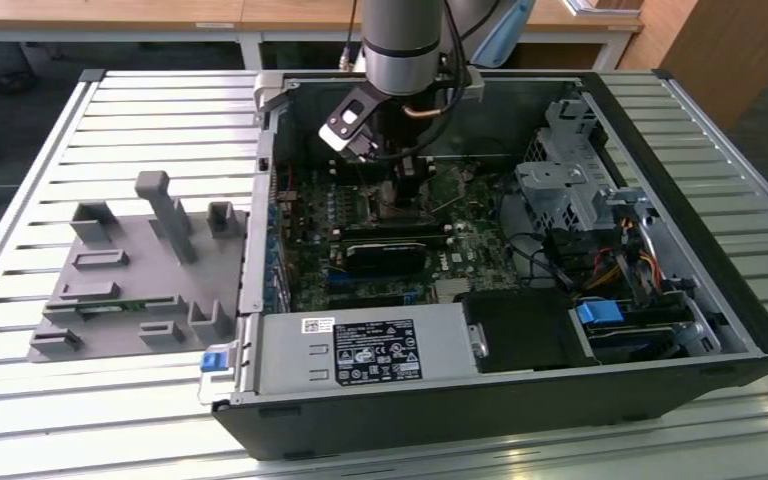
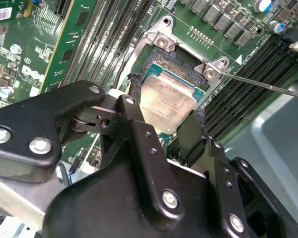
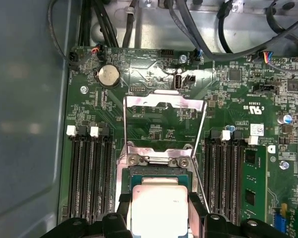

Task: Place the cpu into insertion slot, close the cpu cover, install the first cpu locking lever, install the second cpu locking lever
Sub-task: 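Place the cpu into insertion slot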

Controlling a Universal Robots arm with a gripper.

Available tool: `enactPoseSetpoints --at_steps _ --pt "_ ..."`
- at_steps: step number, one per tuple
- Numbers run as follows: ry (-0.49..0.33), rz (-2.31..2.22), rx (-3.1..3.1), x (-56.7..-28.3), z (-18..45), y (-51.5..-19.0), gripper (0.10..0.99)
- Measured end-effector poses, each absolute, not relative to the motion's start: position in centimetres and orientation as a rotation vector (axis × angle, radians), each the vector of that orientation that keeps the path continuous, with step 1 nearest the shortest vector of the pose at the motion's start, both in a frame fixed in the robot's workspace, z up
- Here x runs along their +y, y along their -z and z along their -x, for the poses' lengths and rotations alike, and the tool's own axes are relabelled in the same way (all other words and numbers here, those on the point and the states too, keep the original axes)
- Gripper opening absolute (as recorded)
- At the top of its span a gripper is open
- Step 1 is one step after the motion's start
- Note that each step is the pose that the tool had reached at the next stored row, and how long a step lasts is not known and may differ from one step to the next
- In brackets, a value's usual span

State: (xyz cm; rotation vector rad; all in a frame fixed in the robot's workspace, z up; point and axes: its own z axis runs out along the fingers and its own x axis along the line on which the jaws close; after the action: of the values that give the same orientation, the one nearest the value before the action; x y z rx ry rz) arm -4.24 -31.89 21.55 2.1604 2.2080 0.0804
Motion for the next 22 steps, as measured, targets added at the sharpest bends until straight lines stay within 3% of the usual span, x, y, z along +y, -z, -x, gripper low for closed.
enactPoseSetpoints --at_steps 22 --pt "-0.078 -2.184 2.186 -31.8 4.4 -20.0 0.537"
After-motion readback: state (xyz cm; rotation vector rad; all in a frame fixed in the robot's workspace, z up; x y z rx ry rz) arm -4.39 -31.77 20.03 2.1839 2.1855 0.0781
